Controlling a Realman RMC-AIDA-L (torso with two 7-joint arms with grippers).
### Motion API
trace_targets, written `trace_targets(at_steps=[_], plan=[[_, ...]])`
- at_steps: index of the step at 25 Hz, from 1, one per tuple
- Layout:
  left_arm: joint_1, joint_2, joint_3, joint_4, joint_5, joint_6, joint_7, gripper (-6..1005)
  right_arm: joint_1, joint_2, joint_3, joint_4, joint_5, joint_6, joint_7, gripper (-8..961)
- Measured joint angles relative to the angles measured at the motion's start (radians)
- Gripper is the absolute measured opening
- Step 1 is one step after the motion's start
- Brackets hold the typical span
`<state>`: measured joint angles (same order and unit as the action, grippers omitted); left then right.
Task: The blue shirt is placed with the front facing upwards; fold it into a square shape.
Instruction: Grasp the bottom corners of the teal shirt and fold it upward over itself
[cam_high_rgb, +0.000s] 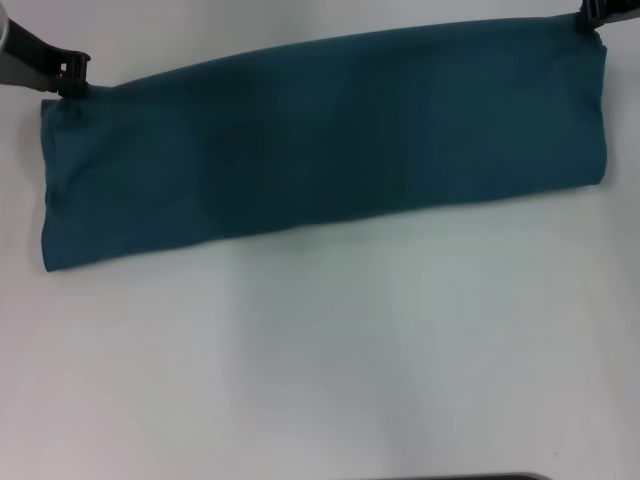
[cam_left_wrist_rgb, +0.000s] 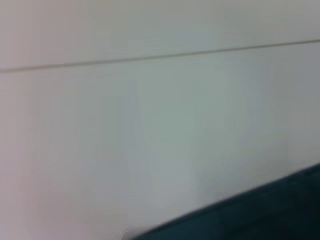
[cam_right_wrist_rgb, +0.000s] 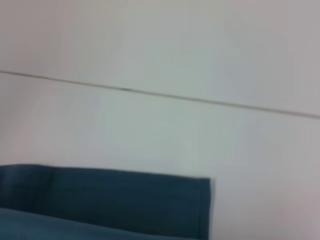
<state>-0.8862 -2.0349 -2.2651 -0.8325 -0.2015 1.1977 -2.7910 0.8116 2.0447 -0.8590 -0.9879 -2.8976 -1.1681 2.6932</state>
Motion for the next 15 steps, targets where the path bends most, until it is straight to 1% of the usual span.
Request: trace_targets(at_steps=[2,5,10,15], plan=[[0.002,-0.015,0.005,-0.009,0.021,-0.03,0.001,36,0.001,0.013,-0.022,0.001,-0.025,0.043,0.012,41],[0.006,-0.028,0.006,-0.021,0.034,-0.058,0.003,35,0.001,0.018,-0.063,0.012,-0.031,0.096,0.033,42],[0.016,-0.035,0.007,-0.027,0.035,-0.093,0.004,36,-0.009,0.032,-0.135,0.027,-0.032,0.163,0.049,44],[0.02,-0.036,0.007,-0.028,0.035,-0.097,0.004,40,-0.003,0.03,-0.148,0.058,-0.033,0.178,0.049,45]])
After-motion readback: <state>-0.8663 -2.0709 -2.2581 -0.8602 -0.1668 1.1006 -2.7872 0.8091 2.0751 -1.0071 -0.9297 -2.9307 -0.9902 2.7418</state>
